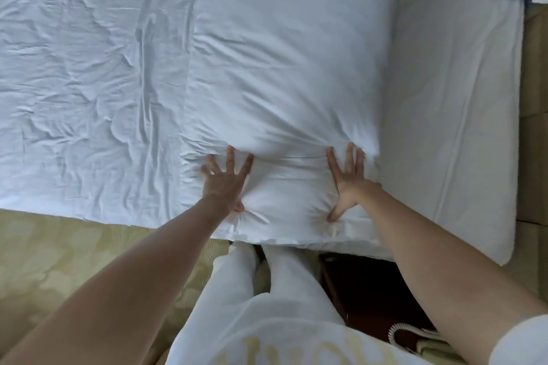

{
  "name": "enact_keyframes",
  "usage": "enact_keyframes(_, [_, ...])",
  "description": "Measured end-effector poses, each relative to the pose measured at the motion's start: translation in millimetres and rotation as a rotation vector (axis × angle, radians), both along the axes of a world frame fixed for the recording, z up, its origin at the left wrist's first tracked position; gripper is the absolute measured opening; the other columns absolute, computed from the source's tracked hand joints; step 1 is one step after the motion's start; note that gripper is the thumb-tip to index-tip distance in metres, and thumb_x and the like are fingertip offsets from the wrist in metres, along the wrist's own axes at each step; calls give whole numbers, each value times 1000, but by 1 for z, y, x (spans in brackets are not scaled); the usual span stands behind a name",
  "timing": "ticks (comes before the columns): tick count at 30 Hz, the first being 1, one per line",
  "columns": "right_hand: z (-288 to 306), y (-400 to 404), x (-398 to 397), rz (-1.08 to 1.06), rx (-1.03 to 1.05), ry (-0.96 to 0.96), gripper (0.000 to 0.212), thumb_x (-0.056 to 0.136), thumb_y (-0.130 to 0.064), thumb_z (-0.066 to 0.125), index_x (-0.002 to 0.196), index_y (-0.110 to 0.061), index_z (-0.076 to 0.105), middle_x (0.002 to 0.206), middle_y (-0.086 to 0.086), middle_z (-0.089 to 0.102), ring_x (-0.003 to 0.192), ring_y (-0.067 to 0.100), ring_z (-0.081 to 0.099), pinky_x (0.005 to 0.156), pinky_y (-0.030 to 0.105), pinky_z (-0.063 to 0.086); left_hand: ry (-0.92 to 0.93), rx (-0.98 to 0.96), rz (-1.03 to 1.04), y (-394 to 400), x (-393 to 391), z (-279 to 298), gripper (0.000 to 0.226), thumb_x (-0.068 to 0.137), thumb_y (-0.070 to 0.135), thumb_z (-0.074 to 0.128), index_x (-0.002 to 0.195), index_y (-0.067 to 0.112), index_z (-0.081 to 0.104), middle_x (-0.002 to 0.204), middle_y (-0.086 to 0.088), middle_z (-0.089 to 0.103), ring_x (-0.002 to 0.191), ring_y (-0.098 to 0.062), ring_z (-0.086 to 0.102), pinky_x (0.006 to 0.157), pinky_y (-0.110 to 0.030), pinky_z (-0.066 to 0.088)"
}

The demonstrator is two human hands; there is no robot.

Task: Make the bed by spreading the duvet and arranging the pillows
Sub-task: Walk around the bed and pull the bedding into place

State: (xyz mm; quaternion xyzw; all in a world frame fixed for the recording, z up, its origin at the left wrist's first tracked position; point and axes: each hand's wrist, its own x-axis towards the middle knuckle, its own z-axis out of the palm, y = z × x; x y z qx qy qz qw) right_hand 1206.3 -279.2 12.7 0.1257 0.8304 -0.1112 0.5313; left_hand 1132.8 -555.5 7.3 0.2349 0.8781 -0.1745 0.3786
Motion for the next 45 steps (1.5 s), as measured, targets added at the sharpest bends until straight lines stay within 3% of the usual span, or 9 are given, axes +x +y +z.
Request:
enact_keyframes(6, [26,-5,-18,137,35,-162,163,47,-70,84,131,-33,-51,133,15,-60,130,44,-45,114,65,3,-70,33,-44,-11,-21,19,126,69,61,76,153,37,-15,162,-17,-12,142,-54,15,113,-53,29])
enact_keyframes(10, [57,-15,-46,166,82,-200,149,57,-81,70,147,-24,-33,153,26,-33,145,50,-11,116,57,16,-94,50,-59,-13,-32,38,119,68,65,74,155,37,-2,162,-18,4,140,-42,31,108,-47,36])
enact_keyframes(13, [71,-28,-60,90,111,57,116,78,-62,69,154,-4,4,158,28,9,143,45,22,109,50,34,-72,108,-42,-17,-41,51,108,73,64,70,155,33,8,161,-10,16,142,-34,26,110,-49,31])
enact_keyframes(16, [83,-44,-69,-22,185,450,89,83,-35,72,147,-2,20,148,23,23,138,40,30,93,45,48,97,201,-179,-16,-61,66,87,84,61,59,153,28,18,155,-5,28,138,-26,32,108,-43,33])
enact_keyframes(19, [93,-52,-82,60,211,734,92,79,-27,76,149,-18,18,152,15,12,144,36,14,92,58,47,231,346,-180,-10,-91,82,78,90,50,59,154,28,18,153,-7,28,137,-26,32,105,-42,37])
enact_keyframes(22, [100,-41,-107,61,199,706,117,73,-39,81,155,-35,-2,162,8,-16,148,34,-16,100,78,23,265,391,-84,0,-124,88,87,90,44,63,156,32,6,163,-6,5,148,-32,14,114,-50,28])
enact_keyframes(24, [103,-26,-125,-72,129,641,127,69,-46,83,153,-40,-11,159,6,-30,147,34,-24,97,81,23,209,360,-16,11,-141,91,91,91,41,63,155,38,-1,164,0,-8,149,-36,5,116,-55,22])
enact_keyframes(31, [99,6,-169,-71,197,369,152,57,-54,89,145,-39,-34,153,8,-40,143,46,-24,89,79,37,110,202,-49,45,-178,79,102,86,43,69,152,45,-8,163,4,-15,146,-47,-1,114,-65,17])
enact_keyframes(45, [-10,46,-215,-116,153,121,164,47,-54,93,135,-40,-45,136,11,-59,133,55,-36,92,87,12,42,166,-152,97,-205,-36,109,80,65,62,151,40,-17,162,-5,-21,142,-55,-10,112,-70,3])
